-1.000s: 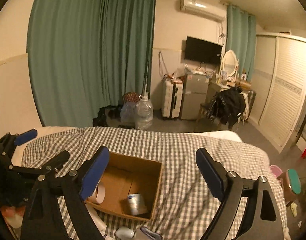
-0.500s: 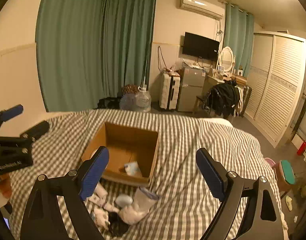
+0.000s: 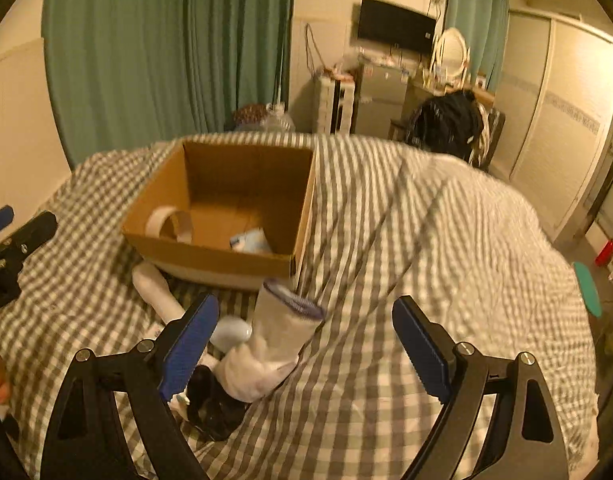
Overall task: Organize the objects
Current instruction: 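Grasp the white bottle with the left tool while the right tool grasps the white sock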
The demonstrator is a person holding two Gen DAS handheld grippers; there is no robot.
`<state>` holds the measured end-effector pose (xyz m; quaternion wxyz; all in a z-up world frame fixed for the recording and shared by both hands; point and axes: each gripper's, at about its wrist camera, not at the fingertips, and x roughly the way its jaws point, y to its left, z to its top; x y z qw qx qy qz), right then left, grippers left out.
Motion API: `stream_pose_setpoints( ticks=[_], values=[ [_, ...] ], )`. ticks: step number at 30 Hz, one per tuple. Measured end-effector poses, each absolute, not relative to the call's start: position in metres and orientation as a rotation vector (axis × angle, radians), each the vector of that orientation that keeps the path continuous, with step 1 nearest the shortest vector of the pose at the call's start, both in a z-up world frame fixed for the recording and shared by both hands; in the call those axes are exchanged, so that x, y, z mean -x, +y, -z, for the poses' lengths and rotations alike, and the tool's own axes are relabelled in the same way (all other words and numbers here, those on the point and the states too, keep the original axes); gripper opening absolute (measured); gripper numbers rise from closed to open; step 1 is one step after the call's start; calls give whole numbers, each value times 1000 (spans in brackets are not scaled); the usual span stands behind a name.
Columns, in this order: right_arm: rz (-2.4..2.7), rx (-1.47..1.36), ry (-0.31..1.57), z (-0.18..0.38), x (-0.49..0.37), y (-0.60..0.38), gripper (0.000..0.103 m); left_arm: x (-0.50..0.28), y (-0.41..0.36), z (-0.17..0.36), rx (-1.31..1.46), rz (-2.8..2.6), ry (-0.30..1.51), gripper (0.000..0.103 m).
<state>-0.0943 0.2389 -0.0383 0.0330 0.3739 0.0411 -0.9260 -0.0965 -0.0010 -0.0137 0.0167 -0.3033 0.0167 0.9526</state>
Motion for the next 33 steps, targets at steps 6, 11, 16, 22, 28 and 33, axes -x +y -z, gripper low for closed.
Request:
stream_pose_setpoints(
  ticks=[6,11,16,22,28,33],
  values=[
    [2790,-1269,146,78,122,228,89,119,10,67,1096,-2912,113,103],
    [2714,-1375,158,114,139,220,89,138,13,109,1232,-2858,139,103],
    [2656,-1454,143,138,149,218,75,152,22,137,1312,-2787,138,103],
    [2630,-1469,111,146,150,223,46,170,26,154,1348,-2779,94,103],
    [2633,-1452,97,144,150,224,42,190,25,170,1398,-2772,-2,102],
    [2635,-1447,88,142,150,223,40,197,25,180,1443,-2730,-31,84]
  ],
)
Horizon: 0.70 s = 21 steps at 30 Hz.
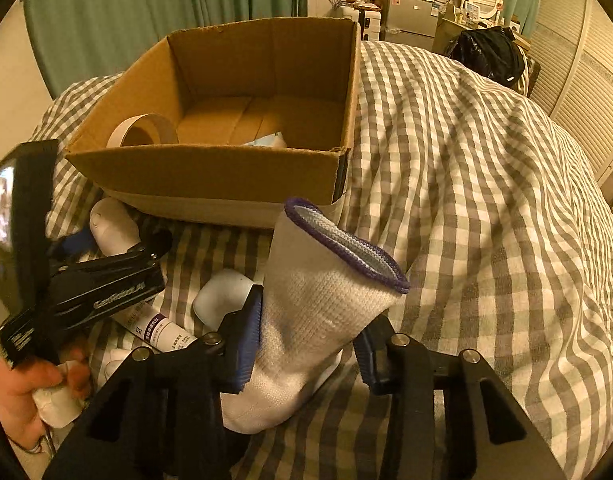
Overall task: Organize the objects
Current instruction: 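Grasp the white bottle with the left tool while the right tool grasps the white sock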
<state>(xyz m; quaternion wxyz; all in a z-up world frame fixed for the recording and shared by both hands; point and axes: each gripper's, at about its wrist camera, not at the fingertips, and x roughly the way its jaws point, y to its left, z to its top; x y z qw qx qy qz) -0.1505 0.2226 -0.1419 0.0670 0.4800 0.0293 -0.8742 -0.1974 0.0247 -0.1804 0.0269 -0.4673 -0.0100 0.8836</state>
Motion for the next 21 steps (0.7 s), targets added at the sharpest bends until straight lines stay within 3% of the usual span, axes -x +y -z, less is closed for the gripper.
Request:
stream_pose_setpoints(
  ticks=[5,8,21],
  values=[
    [2645,-1431,88,140,150,222,38,190,18,175,1424,-2699,-108,61],
    [2657,-1417,80,138,149,223,37,184,11,171,1435,-2672,-162,55],
    [2727,-1269,79,106,121,220,34,122,-13,137,1448,-2645,-189,54]
  ],
)
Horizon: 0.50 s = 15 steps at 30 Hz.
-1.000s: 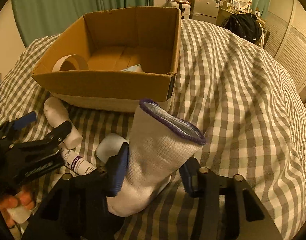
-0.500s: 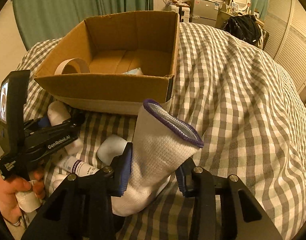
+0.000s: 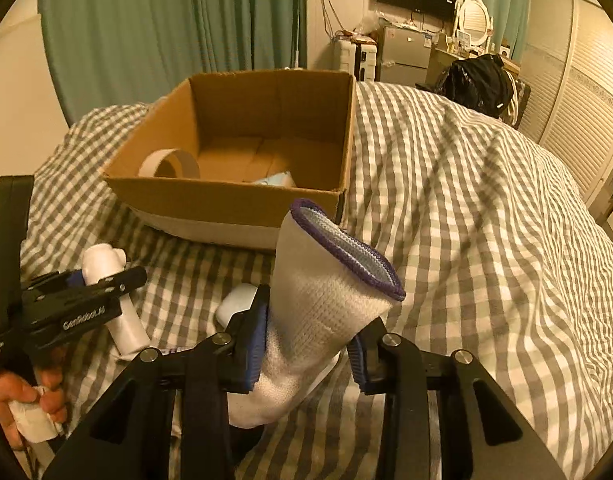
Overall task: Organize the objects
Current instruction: 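Grasp the white bottle with the left tool while the right tool grasps the white sock, then carry the bottle and sock over the box with both tools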
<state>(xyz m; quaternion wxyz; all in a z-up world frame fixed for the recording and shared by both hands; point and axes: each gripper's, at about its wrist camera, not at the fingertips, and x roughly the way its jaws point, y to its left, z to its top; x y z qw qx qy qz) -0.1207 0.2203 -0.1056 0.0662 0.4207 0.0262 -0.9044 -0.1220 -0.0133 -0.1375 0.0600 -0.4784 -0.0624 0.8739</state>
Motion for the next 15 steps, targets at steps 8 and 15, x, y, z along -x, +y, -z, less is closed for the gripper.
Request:
stream_pose_setpoints(
  ticks=[8,15],
  values=[
    [2751,-1194,72,86,97,217,34,113,-22,108,1352,-2688,-173,53],
    [2772,-1126,82,62,81,214,34,90,-28,73,1242,-2738,-145,53]
  ],
)
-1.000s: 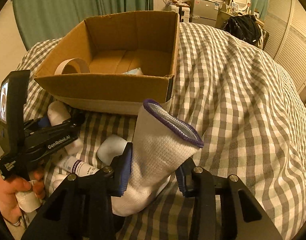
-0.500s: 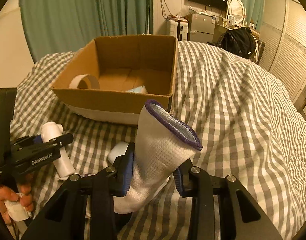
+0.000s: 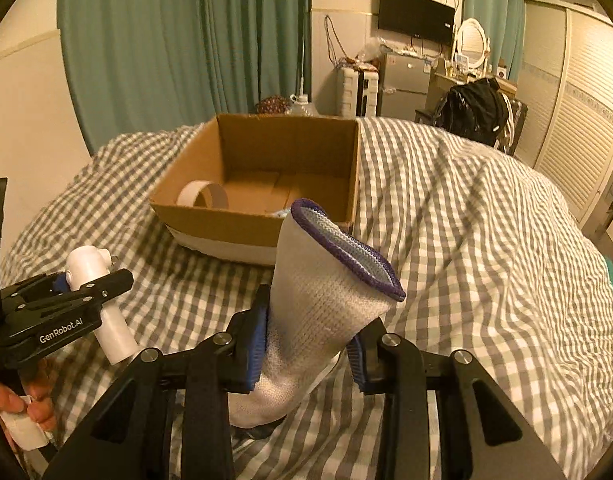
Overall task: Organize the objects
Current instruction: 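Carry the bottle and sock over the box with both tools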
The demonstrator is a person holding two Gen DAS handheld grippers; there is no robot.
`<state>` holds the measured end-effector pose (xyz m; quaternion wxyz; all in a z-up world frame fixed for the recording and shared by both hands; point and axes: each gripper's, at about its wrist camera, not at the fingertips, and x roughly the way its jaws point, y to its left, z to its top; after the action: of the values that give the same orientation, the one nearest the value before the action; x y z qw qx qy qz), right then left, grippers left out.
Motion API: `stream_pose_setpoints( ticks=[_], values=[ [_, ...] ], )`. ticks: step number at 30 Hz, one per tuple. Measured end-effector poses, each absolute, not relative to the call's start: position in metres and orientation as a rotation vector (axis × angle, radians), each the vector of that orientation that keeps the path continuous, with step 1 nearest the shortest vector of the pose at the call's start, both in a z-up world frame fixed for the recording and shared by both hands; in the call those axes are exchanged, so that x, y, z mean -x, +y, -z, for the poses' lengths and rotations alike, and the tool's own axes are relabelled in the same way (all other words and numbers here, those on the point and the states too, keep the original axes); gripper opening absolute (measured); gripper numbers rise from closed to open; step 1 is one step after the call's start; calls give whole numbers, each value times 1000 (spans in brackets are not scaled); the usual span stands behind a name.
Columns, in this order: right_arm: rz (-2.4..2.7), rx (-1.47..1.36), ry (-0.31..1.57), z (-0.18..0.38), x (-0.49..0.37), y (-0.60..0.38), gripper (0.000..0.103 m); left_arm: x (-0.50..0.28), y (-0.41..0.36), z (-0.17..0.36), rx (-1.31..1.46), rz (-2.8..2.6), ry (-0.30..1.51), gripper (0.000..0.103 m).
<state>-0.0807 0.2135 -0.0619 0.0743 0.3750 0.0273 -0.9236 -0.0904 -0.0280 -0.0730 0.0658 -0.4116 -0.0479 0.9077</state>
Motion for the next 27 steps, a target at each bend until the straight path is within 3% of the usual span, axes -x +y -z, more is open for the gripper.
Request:
stream_pose_setpoints(
  ticks=[14,27],
  values=[
    [2832,-861,138,-25,67,203,33,84,-12,-11,984,-2824,-47,53],
    [2868,-691,141,-95,116,199,33,138,9,-76,799,-2876,62,53]
  ],
)
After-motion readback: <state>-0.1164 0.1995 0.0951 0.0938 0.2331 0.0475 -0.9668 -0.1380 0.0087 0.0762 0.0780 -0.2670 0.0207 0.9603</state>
